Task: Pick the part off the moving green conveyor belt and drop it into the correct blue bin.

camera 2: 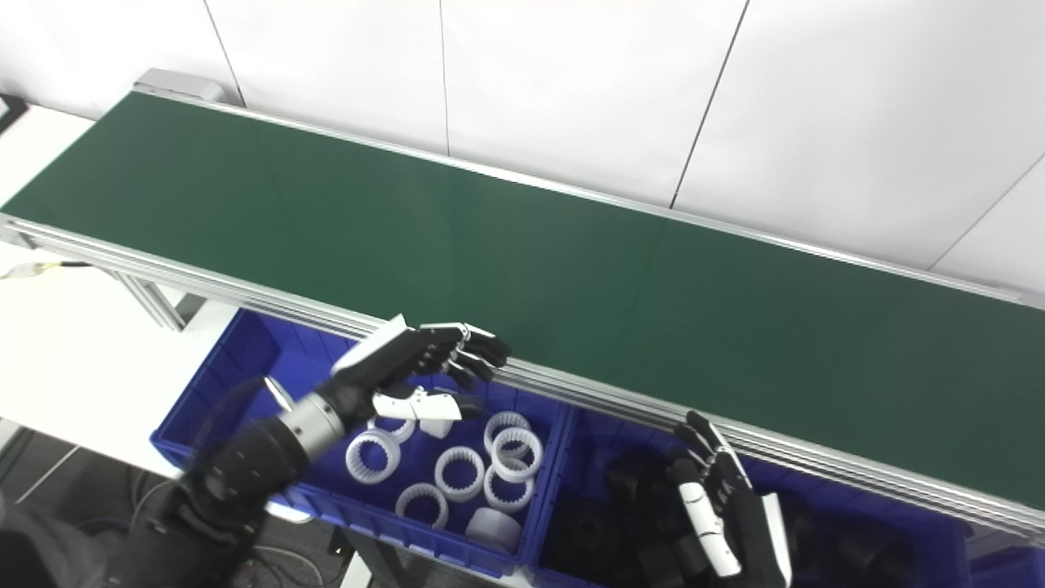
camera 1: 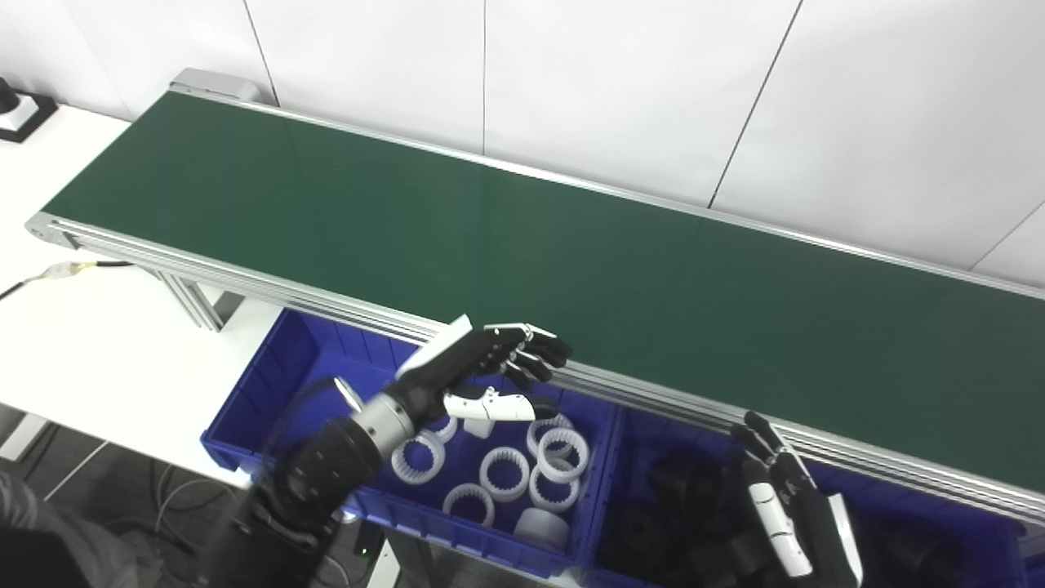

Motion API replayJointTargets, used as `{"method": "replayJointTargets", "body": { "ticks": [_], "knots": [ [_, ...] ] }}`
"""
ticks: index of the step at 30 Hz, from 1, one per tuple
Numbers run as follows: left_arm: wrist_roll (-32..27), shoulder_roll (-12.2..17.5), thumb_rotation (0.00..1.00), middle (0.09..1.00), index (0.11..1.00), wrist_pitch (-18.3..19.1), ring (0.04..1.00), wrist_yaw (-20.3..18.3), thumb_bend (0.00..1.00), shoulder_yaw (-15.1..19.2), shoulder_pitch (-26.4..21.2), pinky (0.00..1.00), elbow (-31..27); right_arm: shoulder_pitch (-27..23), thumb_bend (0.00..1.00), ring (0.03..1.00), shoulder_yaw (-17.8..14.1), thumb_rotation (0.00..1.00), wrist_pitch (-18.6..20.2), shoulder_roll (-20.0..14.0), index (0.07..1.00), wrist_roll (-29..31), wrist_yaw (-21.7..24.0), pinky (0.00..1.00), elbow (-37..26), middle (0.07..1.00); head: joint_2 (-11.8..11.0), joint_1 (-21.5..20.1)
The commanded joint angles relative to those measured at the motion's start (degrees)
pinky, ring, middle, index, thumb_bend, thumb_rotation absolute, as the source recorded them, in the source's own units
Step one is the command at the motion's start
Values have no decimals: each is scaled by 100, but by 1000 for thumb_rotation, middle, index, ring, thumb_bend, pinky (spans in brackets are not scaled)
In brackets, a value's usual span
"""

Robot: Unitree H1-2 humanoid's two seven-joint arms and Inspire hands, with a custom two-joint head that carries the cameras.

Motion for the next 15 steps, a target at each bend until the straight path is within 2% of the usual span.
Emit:
{"method": "replayJointTargets", "body": {
  "ticks": [1, 3, 4, 7, 11, 15],
  "knots": [
    [-169, -114, 712, 818, 828, -576, 764, 159, 852, -48, -104, 689, 206, -29, 529, 803, 28, 719, -410, 77, 887, -59, -77, 728, -57, 847, -16, -128],
    [-211, -157, 725, 826, 837, -717, 771, 178, 870, -56, -124, 698, 368, -26, 532, 801, 43, 715, -431, 95, 887, -90, -104, 726, -41, 845, -32, -197],
    [-294, -292, 725, 826, 837, -894, 771, 218, 870, -74, -157, 698, 636, -12, 532, 801, 55, 715, -439, 128, 887, -92, -119, 726, -27, 845, -80, -469],
    [-491, -588, 781, 819, 853, -1278, 768, 341, 847, -92, -208, 702, 1213, 5, 509, 796, 93, 695, -494, 200, 881, -157, -166, 722, 39, 841, -124, -672],
    [-977, -691, 792, 803, 833, -1666, 756, 255, 774, 11, -307, 713, 1863, -31, 513, 796, 182, 695, -591, 290, 880, -350, -296, 720, 209, 838, -250, -1216],
    [-1291, -630, 786, 793, 801, -1851, 735, 148, 725, 112, -380, 705, 2231, -61, 523, 799, 232, 688, -620, 392, 880, -493, -430, 727, 326, 839, -315, -1591]
  ]
}}
